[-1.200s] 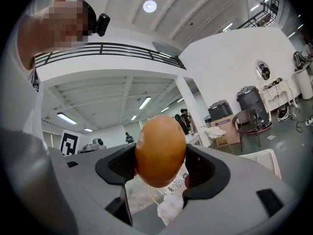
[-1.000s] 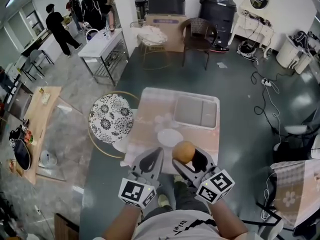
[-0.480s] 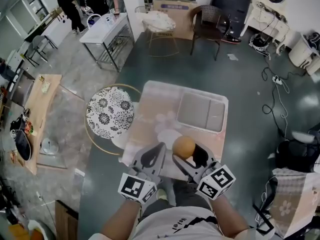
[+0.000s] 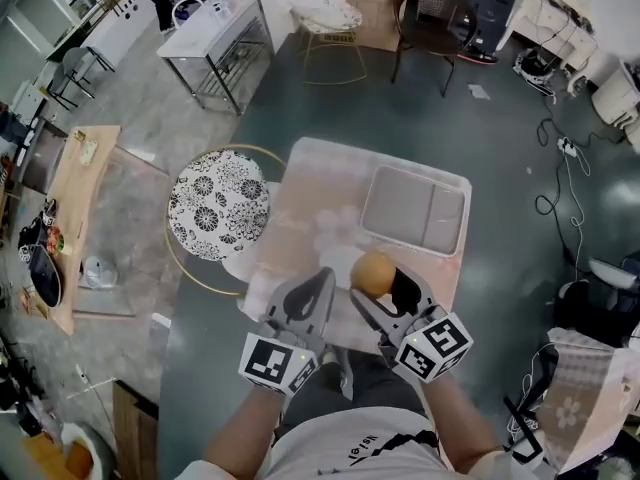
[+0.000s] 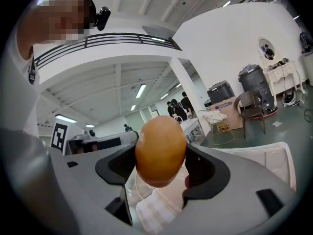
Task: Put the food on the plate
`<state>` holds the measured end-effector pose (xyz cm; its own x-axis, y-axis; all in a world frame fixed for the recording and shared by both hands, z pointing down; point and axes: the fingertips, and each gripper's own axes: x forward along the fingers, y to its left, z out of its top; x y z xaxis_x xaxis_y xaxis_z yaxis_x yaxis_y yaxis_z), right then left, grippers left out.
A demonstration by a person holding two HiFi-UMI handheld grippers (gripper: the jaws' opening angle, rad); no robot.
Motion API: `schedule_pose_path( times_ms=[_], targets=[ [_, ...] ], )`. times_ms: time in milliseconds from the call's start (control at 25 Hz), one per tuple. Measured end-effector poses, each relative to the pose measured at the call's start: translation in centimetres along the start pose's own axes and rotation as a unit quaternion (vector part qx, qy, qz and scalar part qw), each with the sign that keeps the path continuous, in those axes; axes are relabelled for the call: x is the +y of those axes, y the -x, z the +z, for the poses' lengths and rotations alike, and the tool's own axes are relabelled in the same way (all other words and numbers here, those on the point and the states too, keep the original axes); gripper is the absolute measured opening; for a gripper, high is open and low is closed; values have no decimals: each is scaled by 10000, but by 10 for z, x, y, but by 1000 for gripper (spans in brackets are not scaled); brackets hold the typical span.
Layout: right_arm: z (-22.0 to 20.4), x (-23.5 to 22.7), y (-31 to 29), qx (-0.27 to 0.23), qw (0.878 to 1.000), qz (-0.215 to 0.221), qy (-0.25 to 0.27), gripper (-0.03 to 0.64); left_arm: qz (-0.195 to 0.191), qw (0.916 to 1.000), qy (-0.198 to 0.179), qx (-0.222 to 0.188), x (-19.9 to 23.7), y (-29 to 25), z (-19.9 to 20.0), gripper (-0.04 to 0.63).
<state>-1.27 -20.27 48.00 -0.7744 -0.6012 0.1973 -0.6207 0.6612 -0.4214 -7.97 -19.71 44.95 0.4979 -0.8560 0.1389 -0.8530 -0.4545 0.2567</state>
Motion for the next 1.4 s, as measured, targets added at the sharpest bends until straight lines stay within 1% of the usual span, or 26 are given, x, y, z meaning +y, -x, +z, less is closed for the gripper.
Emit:
schedule_pose_path(
  times_ms=[120,360,560,720,1160,1400],
  targets=[
    [-20,-11,-7,47,9998,-196,-54,310,19,10000,50,12,10,-4,-16,6],
    [-61,-24,-17,199,9992,-329,-114,310,-156,9998,40,135,20,-12,-56,6],
    [-108,-38,-26,327,9980,-507,-190,310,-108,9998,53,182,32,-18,-95,6],
    [-135,-52,-30,409,9971,-616,-161,310,-167,9996,90,230,36,-23,-121,6],
    [-196,-88,-44,732,9942,-777,-120,310,-181,9989,67,423,49,-35,-174,6],
    [-225,-101,-55,1025,9907,-889,-13,310,-178,9984,122,518,55,-41,-195,6]
  ],
)
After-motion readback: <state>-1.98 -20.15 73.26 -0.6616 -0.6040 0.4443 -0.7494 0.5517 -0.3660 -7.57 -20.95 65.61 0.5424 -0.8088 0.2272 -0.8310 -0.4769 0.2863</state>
